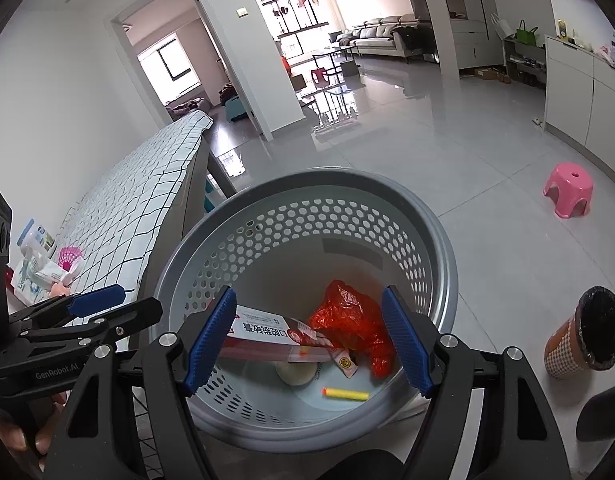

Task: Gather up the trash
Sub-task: 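Move both open tools back over the wipes packet and pink pig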

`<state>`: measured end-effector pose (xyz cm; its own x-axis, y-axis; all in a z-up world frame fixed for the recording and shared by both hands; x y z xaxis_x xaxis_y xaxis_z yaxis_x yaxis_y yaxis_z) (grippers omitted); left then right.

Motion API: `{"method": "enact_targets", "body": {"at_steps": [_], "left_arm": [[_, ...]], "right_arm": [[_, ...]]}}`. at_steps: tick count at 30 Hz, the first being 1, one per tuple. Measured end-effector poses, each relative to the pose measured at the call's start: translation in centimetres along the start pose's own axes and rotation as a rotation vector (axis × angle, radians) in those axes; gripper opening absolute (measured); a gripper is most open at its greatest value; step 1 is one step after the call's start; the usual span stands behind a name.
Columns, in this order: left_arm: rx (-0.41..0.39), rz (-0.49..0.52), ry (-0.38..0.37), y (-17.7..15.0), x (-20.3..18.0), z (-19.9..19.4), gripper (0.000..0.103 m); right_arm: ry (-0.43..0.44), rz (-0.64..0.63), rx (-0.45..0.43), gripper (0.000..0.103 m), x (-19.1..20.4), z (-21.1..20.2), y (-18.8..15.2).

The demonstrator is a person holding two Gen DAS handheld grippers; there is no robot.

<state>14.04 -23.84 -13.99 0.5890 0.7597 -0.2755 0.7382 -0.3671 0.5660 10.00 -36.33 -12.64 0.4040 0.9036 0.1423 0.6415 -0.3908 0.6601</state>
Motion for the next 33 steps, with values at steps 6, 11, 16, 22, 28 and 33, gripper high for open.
{"method": "enact_targets", "body": {"at_steps": [6,11,16,22,28,33], "left_arm": [[-0.020,-0.007,0.004,0.0,0.5,-1.2,0.070],[-0.049,-0.004,0.019,0.1,1.0,-2.5,0.073],[-0.068,-0.011,0.026,0.0,1.6,-3.6,0.073],[-0.099,-0.025,0.046,-0.4,3.1,-5.3,0.075],[-0.131,-0.059,0.088,-1.2,6.1,-7.5,0.075],[-0.161,-0.093,0.132,-2.2,8.9,-9.8,0.079]], "right_arm": [[0.005,0.006,-0.013,0.072,0.0,-0.9,0.0],[0.010,-0.003,-0.017,0.072,1.3,-1.3,-0.1],[0.020,-0.022,-0.018,0.072,2.5,-1.7,-0.5],[0.040,-0.050,-0.028,0.072,4.7,-2.4,-0.8],[0.075,-0.090,-0.042,0.072,8.2,-3.2,-1.2],[0.118,-0.136,-0.044,0.072,12.1,-3.5,-1.9]]}}
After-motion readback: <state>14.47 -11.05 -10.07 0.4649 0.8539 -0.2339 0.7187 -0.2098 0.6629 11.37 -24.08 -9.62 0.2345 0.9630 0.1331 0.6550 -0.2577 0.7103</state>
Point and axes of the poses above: each gripper's, at about its wrist camera, not at the fingertips, and z roughly the way its jaws point, x to its left, y to its top, the point moved 10 cm from there along z, roughly the way its jaws point, and after that the axes turned 14 degrees about -y, right-handed, at the moved point
